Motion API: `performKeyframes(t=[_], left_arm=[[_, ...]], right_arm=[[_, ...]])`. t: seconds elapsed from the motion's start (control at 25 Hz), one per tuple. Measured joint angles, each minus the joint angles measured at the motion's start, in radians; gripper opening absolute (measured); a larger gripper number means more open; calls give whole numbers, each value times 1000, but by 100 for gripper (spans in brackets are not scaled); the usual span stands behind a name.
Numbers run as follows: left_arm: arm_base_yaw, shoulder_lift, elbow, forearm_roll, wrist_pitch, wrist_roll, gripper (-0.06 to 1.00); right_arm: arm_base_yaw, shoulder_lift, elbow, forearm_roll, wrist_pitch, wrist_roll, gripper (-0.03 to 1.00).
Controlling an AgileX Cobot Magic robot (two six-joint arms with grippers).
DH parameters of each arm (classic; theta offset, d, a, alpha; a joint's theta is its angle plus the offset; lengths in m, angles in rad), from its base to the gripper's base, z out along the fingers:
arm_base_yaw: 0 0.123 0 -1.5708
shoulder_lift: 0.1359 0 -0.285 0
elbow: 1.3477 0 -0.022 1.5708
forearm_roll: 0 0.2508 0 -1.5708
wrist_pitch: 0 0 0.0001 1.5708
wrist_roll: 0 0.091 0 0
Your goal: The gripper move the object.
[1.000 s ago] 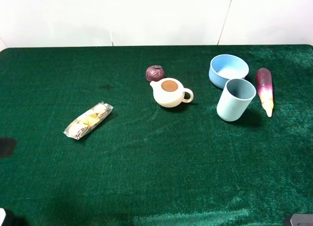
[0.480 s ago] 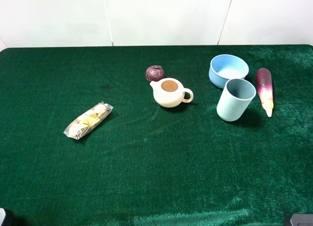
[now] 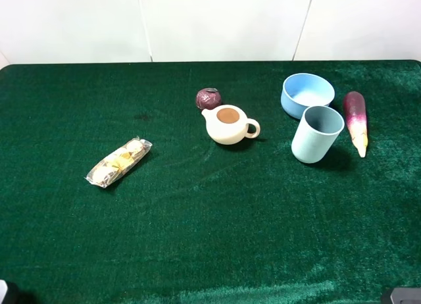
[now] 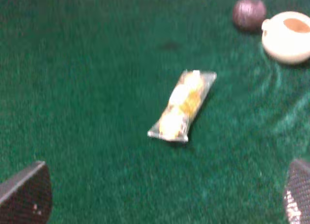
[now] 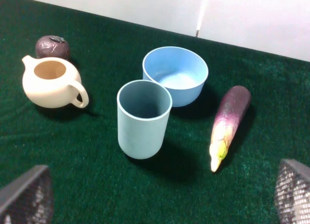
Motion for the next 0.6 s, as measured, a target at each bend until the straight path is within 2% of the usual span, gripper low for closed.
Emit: performKeyframes(t=[0.6], left_arm=[[0, -1, 0, 5, 0, 5, 95]], right_arm=[[0, 0, 0, 1, 0, 0, 69]])
